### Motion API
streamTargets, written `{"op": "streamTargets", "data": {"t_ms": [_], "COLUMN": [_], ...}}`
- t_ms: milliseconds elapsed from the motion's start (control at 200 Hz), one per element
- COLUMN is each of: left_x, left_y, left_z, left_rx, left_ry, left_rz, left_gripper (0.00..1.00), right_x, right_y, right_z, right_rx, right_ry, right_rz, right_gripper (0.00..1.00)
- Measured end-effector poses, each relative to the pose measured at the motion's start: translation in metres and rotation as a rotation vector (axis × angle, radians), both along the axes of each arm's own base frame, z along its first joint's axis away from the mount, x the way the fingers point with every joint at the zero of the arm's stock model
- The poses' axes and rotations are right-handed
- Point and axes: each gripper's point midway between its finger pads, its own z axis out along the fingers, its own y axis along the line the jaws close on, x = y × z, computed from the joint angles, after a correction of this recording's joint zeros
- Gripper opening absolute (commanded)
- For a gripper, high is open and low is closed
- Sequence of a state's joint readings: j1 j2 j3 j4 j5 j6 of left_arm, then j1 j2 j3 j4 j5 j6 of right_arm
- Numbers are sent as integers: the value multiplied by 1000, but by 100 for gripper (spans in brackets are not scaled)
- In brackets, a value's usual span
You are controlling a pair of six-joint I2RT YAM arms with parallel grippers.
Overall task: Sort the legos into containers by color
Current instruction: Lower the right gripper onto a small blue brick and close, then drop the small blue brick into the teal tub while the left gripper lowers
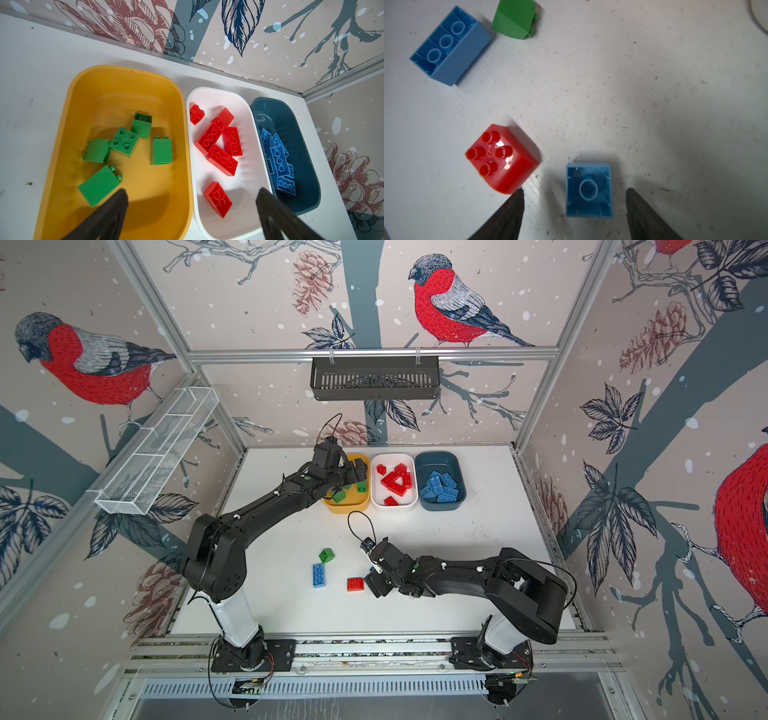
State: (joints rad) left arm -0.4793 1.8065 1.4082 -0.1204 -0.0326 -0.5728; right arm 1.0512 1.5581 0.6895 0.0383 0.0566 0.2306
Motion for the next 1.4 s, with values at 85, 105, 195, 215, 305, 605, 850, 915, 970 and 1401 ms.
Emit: {"op": "streamTargets", "data": {"t_ms": [85,105,195,215,305,605,850,915,970,1401], "left_x": [0,0,0,0,-1,1,1,0,0,-2], "left_y": [3,4,6,6,6,10,12,13,14,21], "left_z": [-1,-1,-3,-3,-5,-5,-5,-6,-5,-8], "left_rx": [-3,-3,-6,-10,-14,-19,-24,-22,-21,-17], "left_ry": [1,3,7,10,15,20,25,26,25,33], "left_rz": [8,10,17,20,25,37,44,46,49,73], "left_gripper": [97,97,97,97,97,97,97,97,96,97], "right_x": [4,5,7,7,9,14,22,27,31,118], "right_y": [1,1,0,0,-1,-7,-17,-22,-26,-118], "right_z": [-3,-3,-7,-8,-10,-15,-11,-6,-2,78], "right_rx": [-21,-25,-45,-47,-61,-105,-128,-121,-115,135], "right_ry": [-19,-21,-25,-27,-32,-53,-84,-97,-109,-245], "right_rz": [-12,-14,-21,-22,-29,-58,-98,-120,-141,-539], "right_gripper": [66,65,60,59,55,37,27,26,25,24]}}
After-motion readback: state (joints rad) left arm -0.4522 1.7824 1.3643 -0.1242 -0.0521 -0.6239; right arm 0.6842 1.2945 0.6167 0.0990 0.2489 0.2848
